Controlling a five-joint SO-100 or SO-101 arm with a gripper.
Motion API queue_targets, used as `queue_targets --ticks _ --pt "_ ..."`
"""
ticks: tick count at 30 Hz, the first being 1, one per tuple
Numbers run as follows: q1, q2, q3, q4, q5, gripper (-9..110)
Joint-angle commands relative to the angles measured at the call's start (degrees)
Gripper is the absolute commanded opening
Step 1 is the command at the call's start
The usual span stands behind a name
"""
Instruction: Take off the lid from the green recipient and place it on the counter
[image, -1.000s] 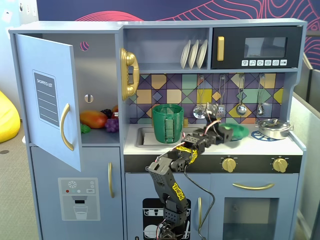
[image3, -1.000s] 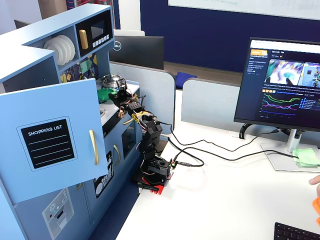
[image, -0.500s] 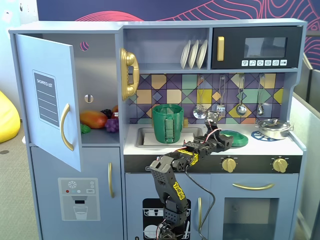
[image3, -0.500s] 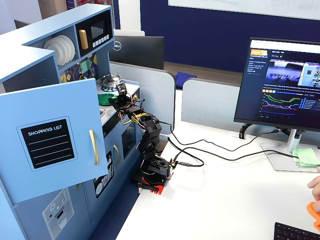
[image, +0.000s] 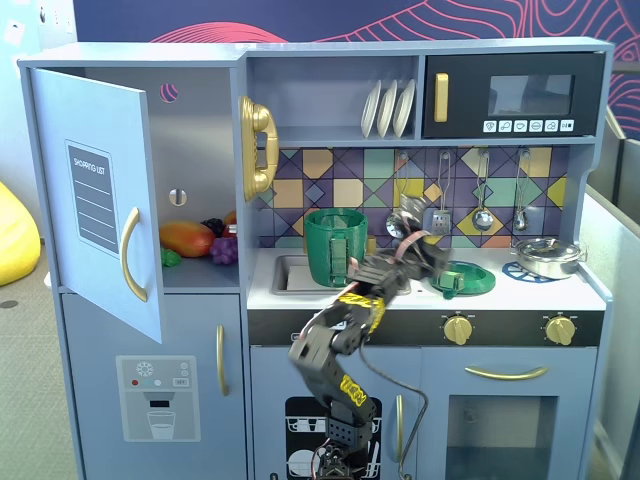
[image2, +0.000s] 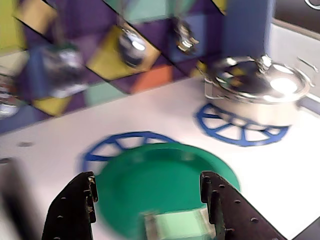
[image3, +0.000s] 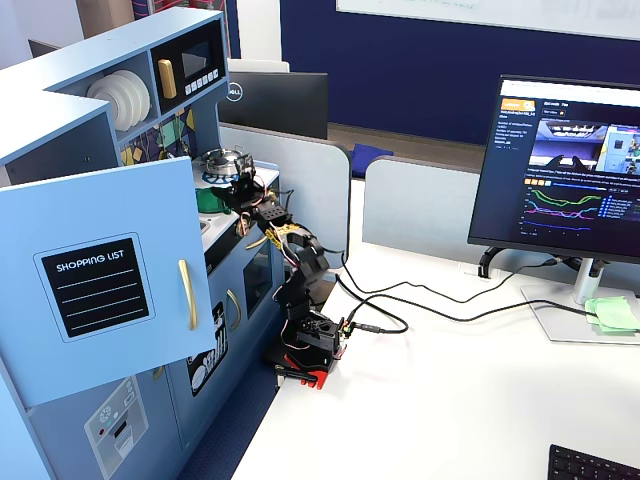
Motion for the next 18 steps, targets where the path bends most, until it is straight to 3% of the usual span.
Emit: queue_targets --ticks 1,4,10,14,18 --pt "-6.33 14.15 -5.89 21.18 1.32 15" --pt "-12.13 22.76 -0.53 34.72 1.93 15" --pt "-21.62 41.57 18.02 48.43 1.32 13" --pt "-23.38 47.99 30.67 48.96 -3.34 9" --pt "-27.86 50.71 43.33 45.79 -1.23 4"
